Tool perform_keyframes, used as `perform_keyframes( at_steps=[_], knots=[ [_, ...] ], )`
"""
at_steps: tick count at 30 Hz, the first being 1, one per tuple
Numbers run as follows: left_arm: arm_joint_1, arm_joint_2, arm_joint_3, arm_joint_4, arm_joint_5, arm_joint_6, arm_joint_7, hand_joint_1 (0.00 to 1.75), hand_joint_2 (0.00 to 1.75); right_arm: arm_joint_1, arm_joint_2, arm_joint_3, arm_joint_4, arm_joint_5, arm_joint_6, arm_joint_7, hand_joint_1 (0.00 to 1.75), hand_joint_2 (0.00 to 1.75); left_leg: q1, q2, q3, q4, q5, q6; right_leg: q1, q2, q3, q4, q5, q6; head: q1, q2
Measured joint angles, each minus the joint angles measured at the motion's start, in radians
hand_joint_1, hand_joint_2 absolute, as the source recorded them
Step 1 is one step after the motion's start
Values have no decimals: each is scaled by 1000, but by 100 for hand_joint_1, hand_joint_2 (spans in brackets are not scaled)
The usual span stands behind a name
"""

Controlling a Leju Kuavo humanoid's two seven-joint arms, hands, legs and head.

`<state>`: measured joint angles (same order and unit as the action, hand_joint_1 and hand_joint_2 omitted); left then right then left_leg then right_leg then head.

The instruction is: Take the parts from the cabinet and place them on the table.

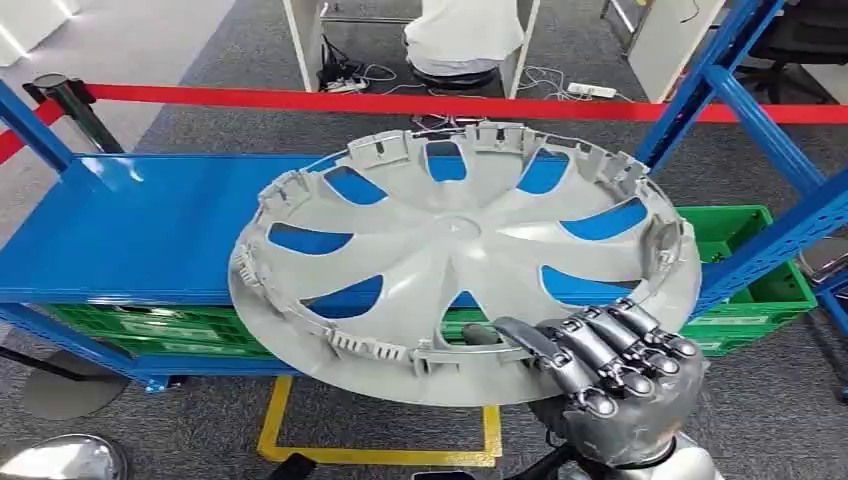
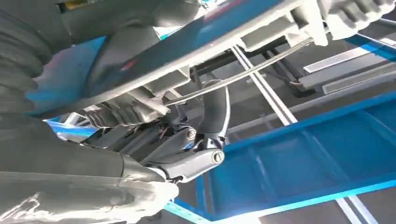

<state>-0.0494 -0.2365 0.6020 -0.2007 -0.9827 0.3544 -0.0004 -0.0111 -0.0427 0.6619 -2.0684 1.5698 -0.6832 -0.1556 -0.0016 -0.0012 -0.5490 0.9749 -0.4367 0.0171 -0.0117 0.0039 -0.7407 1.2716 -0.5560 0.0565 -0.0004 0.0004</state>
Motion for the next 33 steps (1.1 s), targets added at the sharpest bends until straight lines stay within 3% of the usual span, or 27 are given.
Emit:
perform_keyframes(
  at_steps=[1, 2, 3, 5, 6, 7, 8, 10, 11, 12, 13, 15, 16, 17, 19, 20, 21, 22, 23, 25, 26, 27, 28, 30, 31, 32, 33],
  knots=[
    [0, 0, 0, 0, 0, 0, 0, 0, 175, 0, 0, 0, 0, 0, 0, 0, 175, 175, -3, 1, -11, 0, 9, 2, 1, 0, -3, 46, -10, -3, 0, 0],
    [0, 1, 0, 0, 0, 0, 0, 0, 175, 0, 0, 0, 0, 0, 0, 0, 175, 175, -7, 2, -23, 0, 18, 3, 4, 0, 14, 50, 7, -7, -1, 0],
    [0, 1, 0, 0, 0, 0, 0, 0, 175, 0, 0, 0, 0, 0, 0, 0, 175, 175, -11, 2, -35, 1, 27, 4, 7, 0, 52, 13, 40, -15, 0, 0],
    [0, 0, 1, 0, 0, 0, 0, 0, 175, -2, 0, 1, 0, 0, 0, 0, 175, 175, -17, 1, -52, 1, 43, 3, 18, 0, 177, -155, 93, -37, 0, 0],
    [0, -2, 1, 0, 0, 0, 0, 0, 175, -5, 0, 2, 0, -1, 0, 0, 175, 175, -17, 1, -58, 1, 50, 0, 22, -2, 220, -234, 57, -51, -2, 0],
    [0, -2, 2, 0, 0, 0, 0, 0, 175, -5, 0, 3, 0, 0, 0, -1, 175, 175, -18, 2, -62, 2, 56, -4, 22, -2, 259, -286, 48, -47, -1, 0],
    [-2, -2, 2, 0, 0, 0, 0, 0, 175, -4, 0, 3, 0, 0, 0, -1, 175, 175, -14, 3, -64, 0, 67, -11, 27, 0, 253, -284, 54, -42, -2, 0],
    [-1, -4, 2, 0, 0, 0, 0, 0, 175, -5, 0, 3, 0, 0, 0, -1, 175, 175, -11, 3, -67, -5, 84, -21, 30, 1, 244, -288, 69, -46, -2, 0],
    [-1, -2, 2, 0, 0, 0, 0, 0, 175, -7, 0, 3, 1, 0, 0, -2, 175, 175, -13, 2, -74, -5, 78, -27, 19, -2, 242, -301, 86, -50, 1, 0],
    [0, -2, 2, 0, -1, 0, 0, 0, 175, -8, 0, 3, 1, 0, 0, -4, 175, 175, -12, -1, -82, 9, 41, -39, 17, -3, 229, -302, 96, -51, -2, 0],
    [0, -1, 2, 0, -2, 0, 0, 0, 175, -9, 1, 3, 1, 0, 0, -7, 175, 175, -9, 0, -97, 58, -17, -46, 16, -4, 216, -302, 104, -59, -5, 0],
    [-1, 1, 2, 0, -3, 1, 0, 0, 175, -8, 3, 3, 1, 0, 0, -10, 175, 175, 0, 0, -138, 224, -129, -58, 14, -6, 189, -300, 125, -58, -6, 0],
    [-2, 2, 2, 0, -4, 1, 0, 0, 175, -8, 3, 2, 2, 0, 0, -12, 175, 175, 3, 0, -148, 286, -147, -63, 12, -7, 176, -299, 135, -56, -6, 0],
    [-3, 2, 2, 0, -6, 1, 1, 0, 175, -7, 3, 2, 2, -1, 0, -12, 175, 175, 6, 0, -144, 310, -133, -67, 9, -7, 162, -298, 146, -53, -6, 0],
    [-3, 3, 2, 0, -13, 2, 4, 0, 175, -7, 5, 1, 2, -1, 0, -15, 175, 175, 13, 0, -88, 260, -52, -78, 0, -7, 130, -290, 166, -44, -6, 0],
    [-4, 3, 1, 0, -15, 2, 5, 0, 175, -7, 7, 1, 2, -1, 0, -16, 175, 175, 19, 0, -31, 183, -19, -84, -6, -6, 114, -284, 175, -36, -6, 0],
    [-6, 1, 1, 0, -17, 2, 5, 0, 175, -6, 9, 1, 2, -1, 0, -16, 175, 175, 29, -1, 33, 96, -26, -93, -4, -4, 104, -277, 182, -27, -8, 0],
    [-9, 1, 0, 0, -19, 3, 6, 0, 175, -6, 11, 1, 2, -1, 0, -16, 175, 175, 29, -3, 84, 12, -52, -91, -2, -6, 91, -269, 187, -22, -13, 0],
    [-12, -1, 0, 0, -22, 3, 6, 0, 175, -5, 12, 0, 2, 0, 0, -17, 175, 175, 25, -9, 96, -22, -77, -65, -2, -6, 85, -267, 200, -15, -11, 0],
    [-14, -2, 0, 0, -23, 3, 6, 0, 175, -5, 13, -1, 3, 0, 0, -18, 175, 175, 18, -11, 71, -6, -66, -50, -7, -7, 76, -276, 224, -2, -11, 0],
    [-9, -2, 0, 0, -23, 3, 8, 0, 175, -4, 14, -2, 5, 0, 0, -18, 175, 175, 19, -8, 59, -7, -54, -36, -9, -6, 71, -276, 231, 6, -11, 0],
    [-6, -1, 1, 0, -22, 3, 11, 0, 175, -2, 14, -3, 5, 0, 0, -18, 175, 175, 20, -4, 53, -8, -45, -27, -11, -7, 61, -261, 195, 8, -11, 0],
    [-4, -1, 1, 0, -22, 3, 13, 0, 175, -1, 15, -3, 5, -1, 0, -18, 175, 175, 17, -2, 43, -7, -35, -17, -10, -6, 48, -214, 129, 9, -8, 0],
    [-7, -2, 1, 0, -22, 3, 13, 0, 175, -1, 15, -3, 5, -1, 0, -18, 175, 175, 11, -1, 19, -7, -17, -9, -8, -6, 19, -63, 11, 10, -4, 0],
    [-8, -2, 1, 0, -22, 3, 13, 0, 175, -2, 15, -3, 5, -1, 0, -19, 175, 175, 8, -1, 4, -7, -7, -7, -7, -6, 6, 10, -14, 10, -4, 0],
    [-7, -1, 1, 0, -22, 4, 13, 0, 175, -1, 15, -3, 5, -1, 0, -19, 175, 175, 5, 0, -8, -7, 4, -6, -6, -6, 4, 54, -1, 8, -3, 0],
    [-6, -1, 1, 0, -22, 5, 13, 0, 175, 0, 15, -4, 5, -1, 0, -20, 175, 175, 3, -3, -21, -7, 14, -7, -5, -5, 20, 54, 37, 4, -4, 0]
  ],
)
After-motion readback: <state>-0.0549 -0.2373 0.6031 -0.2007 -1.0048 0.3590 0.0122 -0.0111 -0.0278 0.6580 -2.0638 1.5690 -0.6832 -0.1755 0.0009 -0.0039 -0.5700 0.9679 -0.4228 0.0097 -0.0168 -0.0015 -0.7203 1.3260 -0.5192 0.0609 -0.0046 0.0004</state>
